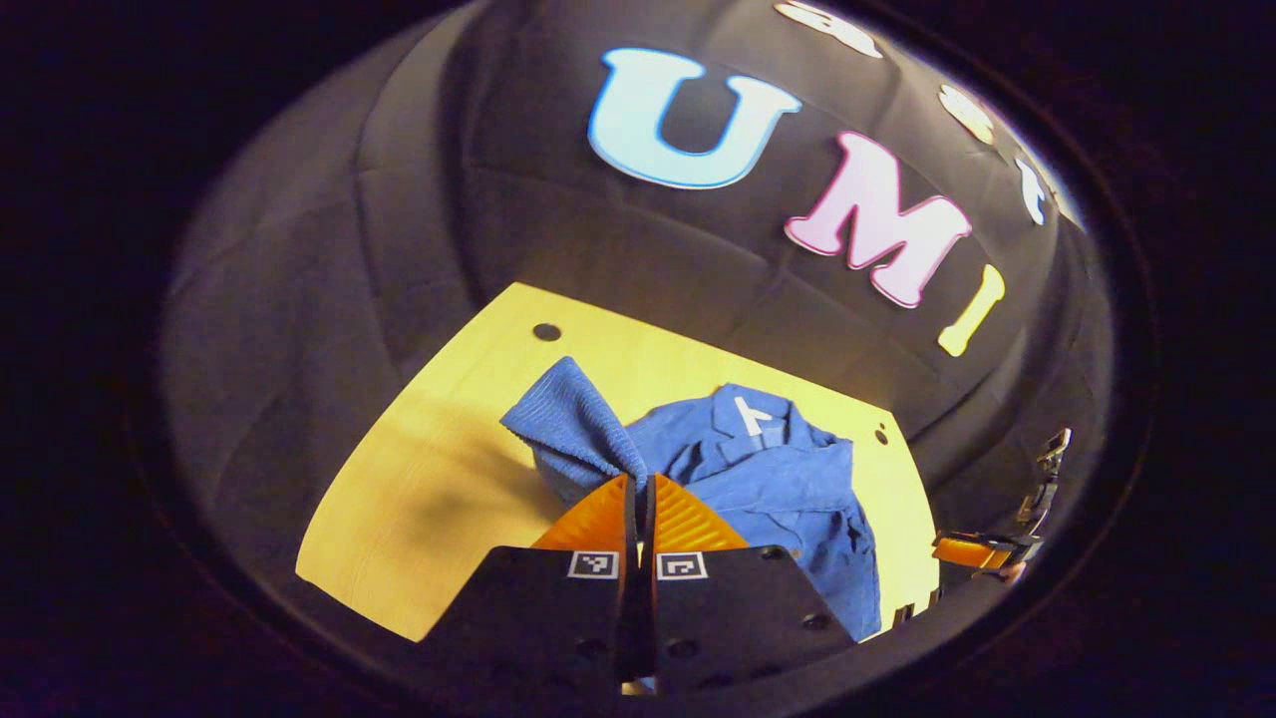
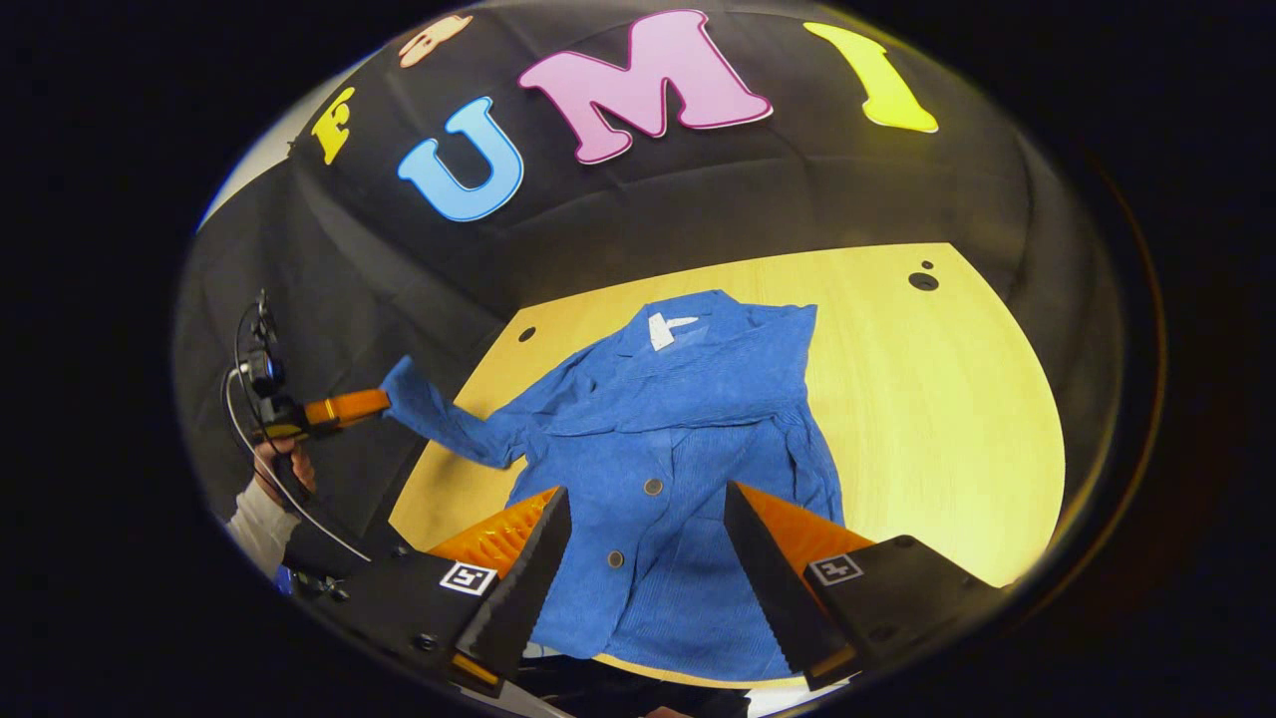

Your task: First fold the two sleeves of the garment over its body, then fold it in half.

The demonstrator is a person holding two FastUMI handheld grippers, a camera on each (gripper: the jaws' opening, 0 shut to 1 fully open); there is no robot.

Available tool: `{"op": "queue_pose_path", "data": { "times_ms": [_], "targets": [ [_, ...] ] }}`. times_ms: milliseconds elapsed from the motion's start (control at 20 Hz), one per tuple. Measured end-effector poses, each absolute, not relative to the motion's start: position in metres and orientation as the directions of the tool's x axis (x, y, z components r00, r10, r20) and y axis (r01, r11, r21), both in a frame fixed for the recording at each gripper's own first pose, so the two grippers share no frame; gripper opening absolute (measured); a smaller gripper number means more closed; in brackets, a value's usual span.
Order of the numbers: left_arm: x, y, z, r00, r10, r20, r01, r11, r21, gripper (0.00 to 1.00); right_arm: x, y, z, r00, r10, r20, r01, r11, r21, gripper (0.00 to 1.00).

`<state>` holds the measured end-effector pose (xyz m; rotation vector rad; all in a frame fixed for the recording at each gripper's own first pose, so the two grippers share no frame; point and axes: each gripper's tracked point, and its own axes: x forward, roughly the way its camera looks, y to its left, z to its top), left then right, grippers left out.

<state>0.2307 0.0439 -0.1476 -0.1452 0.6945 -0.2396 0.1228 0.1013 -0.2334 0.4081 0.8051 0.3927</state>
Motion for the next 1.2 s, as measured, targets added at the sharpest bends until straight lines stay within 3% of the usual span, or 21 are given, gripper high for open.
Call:
{"op": "queue_pose_path", "data": {
  "times_ms": [300,600,800,950,1050,1150,1200],
  "targets": [
    [0.272,-0.107,-0.146,0.655,-0.414,-0.632,0.384,0.903,-0.193,0.0,0.107,0.065,-0.245,0.647,0.448,-0.617,-0.121,0.859,0.497,0.98],
    [0.286,-0.26,-0.217,0.432,-0.559,-0.708,0.539,0.789,-0.295,0.0,0.08,0.03,-0.264,0.655,0.399,-0.641,-0.02,0.858,0.513,0.98],
    [0.298,-0.308,-0.27,0.344,-0.535,-0.772,0.603,0.756,-0.255,0.0,0.064,0.012,-0.277,0.653,0.363,-0.665,0.055,0.853,0.52,0.98],
    [0.298,-0.329,-0.323,0.272,-0.44,-0.856,0.615,0.763,-0.196,0.0,0.055,-0.002,-0.284,0.646,0.34,-0.683,0.086,0.857,0.508,0.98],
    [0.297,-0.337,-0.345,0.213,-0.433,-0.876,0.628,0.747,-0.217,0.0,0.053,-0.008,-0.288,0.643,0.331,-0.691,0.102,0.857,0.505,0.98],
    [0.282,-0.351,-0.34,0.14,-0.511,-0.848,0.608,0.721,-0.334,0.07,0.052,-0.012,-0.29,0.644,0.325,-0.693,0.116,0.853,0.508,0.98],
    [0.284,-0.358,-0.339,0.151,-0.541,-0.827,0.596,0.717,-0.361,0.34,0.052,-0.014,-0.291,0.646,0.32,-0.693,0.123,0.852,0.509,0.98]
  ]
}}
